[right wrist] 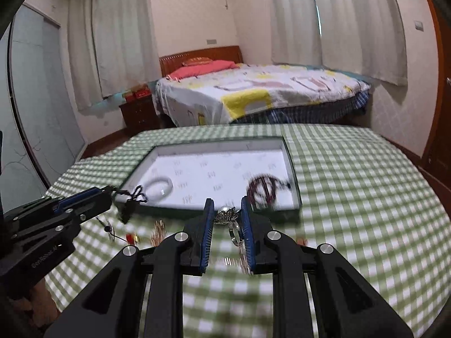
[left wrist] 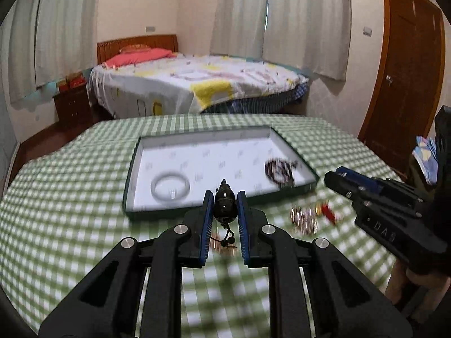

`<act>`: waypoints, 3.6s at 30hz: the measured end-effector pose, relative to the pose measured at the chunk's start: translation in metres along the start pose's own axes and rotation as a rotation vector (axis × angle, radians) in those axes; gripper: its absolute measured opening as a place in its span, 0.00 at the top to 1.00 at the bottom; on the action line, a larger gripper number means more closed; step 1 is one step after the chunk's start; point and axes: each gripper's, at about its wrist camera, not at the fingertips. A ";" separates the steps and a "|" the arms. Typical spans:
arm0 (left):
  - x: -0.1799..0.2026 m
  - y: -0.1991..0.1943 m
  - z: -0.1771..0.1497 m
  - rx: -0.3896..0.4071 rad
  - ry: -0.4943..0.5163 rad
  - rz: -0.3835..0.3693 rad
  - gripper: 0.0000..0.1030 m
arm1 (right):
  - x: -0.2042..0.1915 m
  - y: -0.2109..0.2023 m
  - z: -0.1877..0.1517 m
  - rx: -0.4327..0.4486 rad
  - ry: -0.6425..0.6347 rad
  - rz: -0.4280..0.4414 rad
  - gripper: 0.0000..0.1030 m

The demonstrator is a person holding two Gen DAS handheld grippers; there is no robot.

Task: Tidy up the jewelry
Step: 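Place the black pendant in the box with the left tool while the right tool places the ring, then move the right tool to the pearl brooch and grasp it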

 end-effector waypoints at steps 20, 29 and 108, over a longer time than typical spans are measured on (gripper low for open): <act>-0.012 0.141 0.021 -0.118 -0.017 0.047 0.83 | 0.007 0.132 0.025 -0.143 0.005 0.079 0.80; -0.029 0.171 0.016 -0.206 -0.061 0.066 0.83 | 0.005 0.160 0.016 -0.232 -0.005 0.109 0.80; -0.079 0.034 -0.038 -0.174 -0.228 0.118 0.42 | 0.012 0.065 -0.050 -0.284 0.065 -0.012 0.66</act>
Point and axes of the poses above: each gripper's, at about its wrist camera, not at the fingertips, and y roughly the way its jaws point, x to its right, z to its top, and after that the axes turned 14 degrees about -y, right-handed
